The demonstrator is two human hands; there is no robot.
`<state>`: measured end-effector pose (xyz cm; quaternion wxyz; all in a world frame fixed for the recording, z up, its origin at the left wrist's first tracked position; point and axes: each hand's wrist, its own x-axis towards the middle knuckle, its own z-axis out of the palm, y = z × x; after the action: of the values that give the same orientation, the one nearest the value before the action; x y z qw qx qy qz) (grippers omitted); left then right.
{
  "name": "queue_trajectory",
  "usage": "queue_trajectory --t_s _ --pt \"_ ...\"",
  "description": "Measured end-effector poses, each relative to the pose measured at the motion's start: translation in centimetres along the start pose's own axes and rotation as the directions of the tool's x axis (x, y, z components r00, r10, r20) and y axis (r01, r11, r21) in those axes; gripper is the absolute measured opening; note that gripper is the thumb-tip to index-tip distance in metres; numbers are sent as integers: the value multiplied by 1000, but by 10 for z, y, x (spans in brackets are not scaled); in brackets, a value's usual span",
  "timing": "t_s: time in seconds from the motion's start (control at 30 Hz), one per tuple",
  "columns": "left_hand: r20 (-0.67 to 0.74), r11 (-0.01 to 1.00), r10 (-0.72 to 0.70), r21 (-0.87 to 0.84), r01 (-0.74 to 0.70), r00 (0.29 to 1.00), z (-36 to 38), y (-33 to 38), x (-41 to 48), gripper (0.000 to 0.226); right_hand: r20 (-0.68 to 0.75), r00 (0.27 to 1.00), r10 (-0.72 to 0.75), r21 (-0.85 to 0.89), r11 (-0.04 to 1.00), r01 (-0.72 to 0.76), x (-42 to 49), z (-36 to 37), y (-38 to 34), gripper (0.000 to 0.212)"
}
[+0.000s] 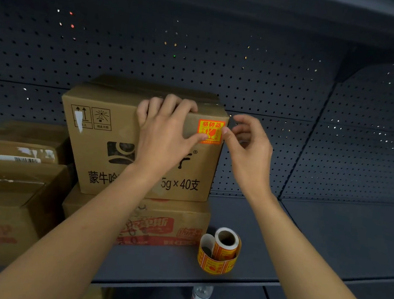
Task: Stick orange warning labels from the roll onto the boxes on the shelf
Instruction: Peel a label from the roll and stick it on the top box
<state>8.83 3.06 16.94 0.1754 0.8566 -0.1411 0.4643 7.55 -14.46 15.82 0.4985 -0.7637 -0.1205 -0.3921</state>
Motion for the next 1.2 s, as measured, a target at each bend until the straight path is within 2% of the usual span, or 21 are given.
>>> queue_trajectory --t_s 0.1,0.37,0.53,0.7,0.87,1.07,1.2 --pt "-3 1000 11 6 -11 1000 0 0 -1 58 60 997 -57 -15 998 58 6 3 1 31" --pt "-48 999 -10 31 12 999 6 2 1 40 87 993 -76 -26 997 79 18 7 7 19" --pt "-17 995 67 74 -66 998 6 -7 -4 53 241 970 -33 -11 999 36 17 0 15 38" --pt "-3 993 78 88 -78 997 7 -8 -4 60 229 971 -64 -76 994 84 16 1 19 45" --pt "21 990 104 89 -106 994 6 -11 -6 68 284 957 -60 -76 993 85 13 -2 23 54" --pt "6 992 93 82 -93 996 5 -8 -5 66 256 965 -53 -133 987 89 11 0 19 52" --pt "39 994 75 81 -78 996 2 -6 -4 66 259 965 -39 -112 991 70 10 -2 14 52"
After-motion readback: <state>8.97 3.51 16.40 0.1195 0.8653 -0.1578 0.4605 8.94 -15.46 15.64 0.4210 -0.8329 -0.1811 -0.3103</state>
